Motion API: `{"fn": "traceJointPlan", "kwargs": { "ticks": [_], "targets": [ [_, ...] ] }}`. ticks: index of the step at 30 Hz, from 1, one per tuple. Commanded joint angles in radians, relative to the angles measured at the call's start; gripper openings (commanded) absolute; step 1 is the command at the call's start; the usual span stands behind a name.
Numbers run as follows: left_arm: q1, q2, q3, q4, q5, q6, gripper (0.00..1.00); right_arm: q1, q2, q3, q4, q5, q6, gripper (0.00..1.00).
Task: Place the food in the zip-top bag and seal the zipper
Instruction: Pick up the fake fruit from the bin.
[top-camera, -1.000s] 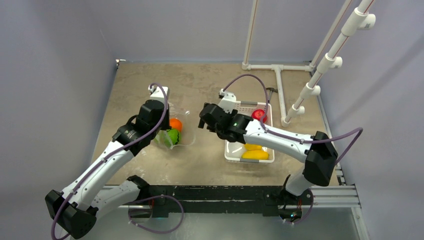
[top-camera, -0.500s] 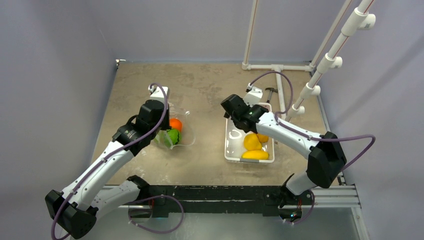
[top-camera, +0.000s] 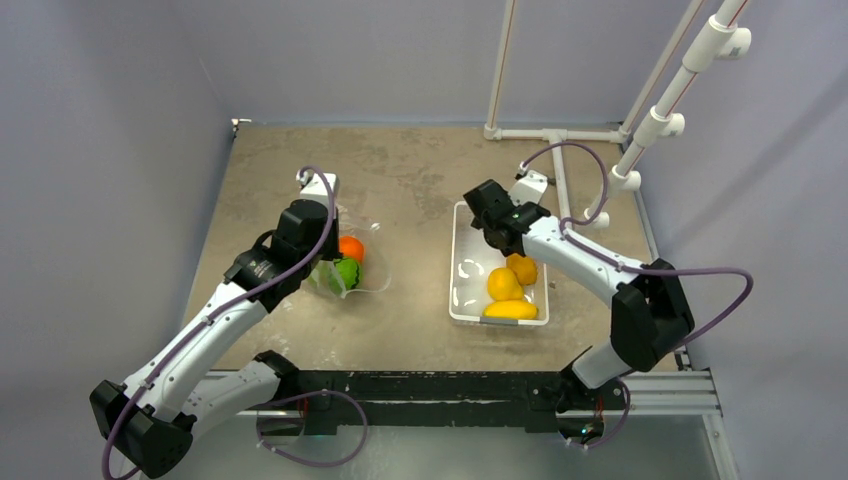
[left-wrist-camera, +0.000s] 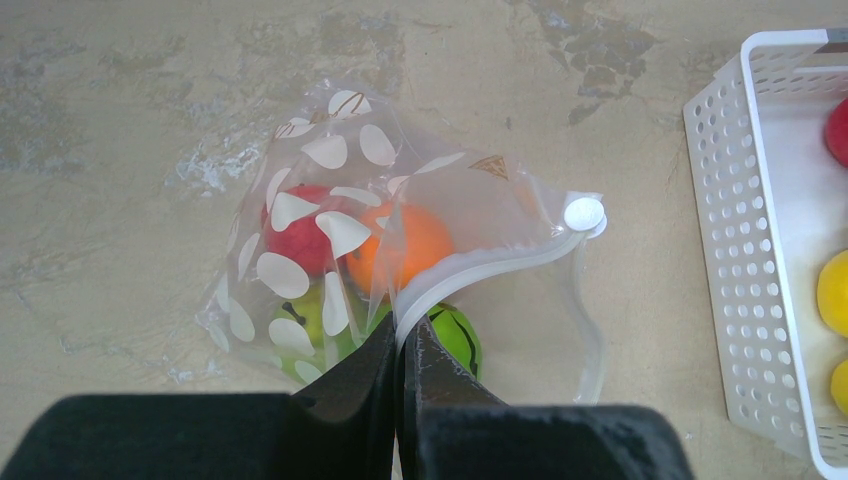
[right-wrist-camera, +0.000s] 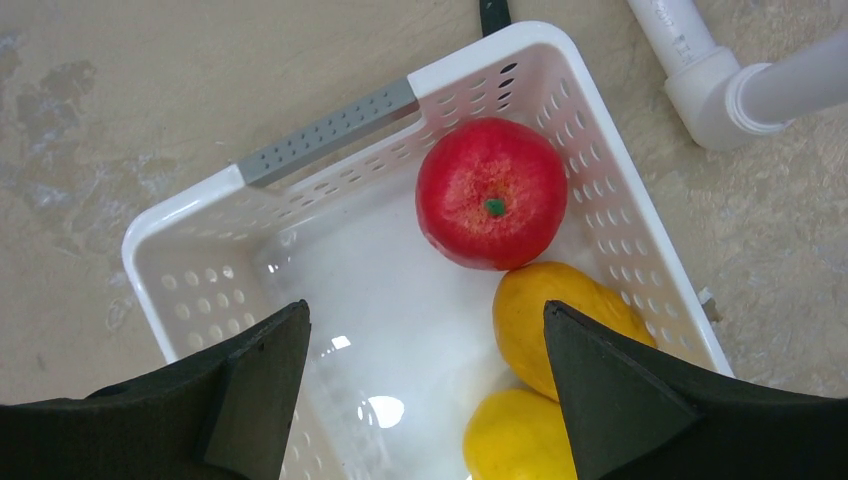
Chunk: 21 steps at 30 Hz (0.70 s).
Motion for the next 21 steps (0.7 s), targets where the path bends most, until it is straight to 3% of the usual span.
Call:
{"fn": "traceJointPlan", "kwargs": {
  "ticks": [1,21],
  "targets": [
    [0.000,-0.020,0.006,0.030,0.009,0.007,0.00,-0.034,0.024,-0.018,0.066,0.018,-0.041,0.88],
    [0.000,-0.022,0.005,0.031,0.006,0.007,0.00,-0.127,0.186,-0.007,0.157,0.027,-0.088,0.88]
  ]
}}
